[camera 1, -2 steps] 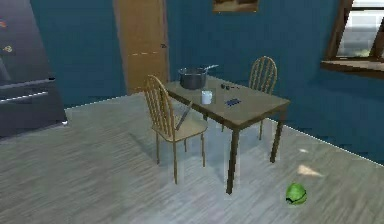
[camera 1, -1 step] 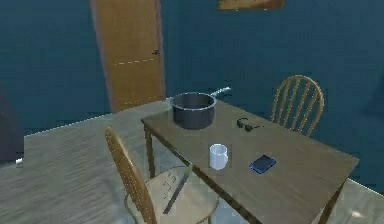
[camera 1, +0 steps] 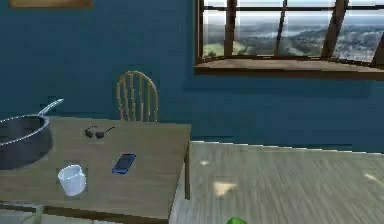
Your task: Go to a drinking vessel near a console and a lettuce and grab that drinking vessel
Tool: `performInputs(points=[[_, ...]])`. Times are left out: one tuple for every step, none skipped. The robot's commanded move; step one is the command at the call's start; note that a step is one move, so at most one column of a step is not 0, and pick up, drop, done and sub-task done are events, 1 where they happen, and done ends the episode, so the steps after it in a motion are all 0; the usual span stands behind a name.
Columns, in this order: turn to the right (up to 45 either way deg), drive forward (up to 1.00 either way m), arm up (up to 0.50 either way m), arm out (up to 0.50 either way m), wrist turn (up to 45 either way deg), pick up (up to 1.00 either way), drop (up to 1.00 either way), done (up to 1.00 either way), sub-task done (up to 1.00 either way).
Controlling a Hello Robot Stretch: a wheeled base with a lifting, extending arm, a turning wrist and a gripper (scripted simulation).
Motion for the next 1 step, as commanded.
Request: performInputs(points=[[45.0,0.0,0.0,0.0,0.0,0.0,0.0,0.0,0.0]])
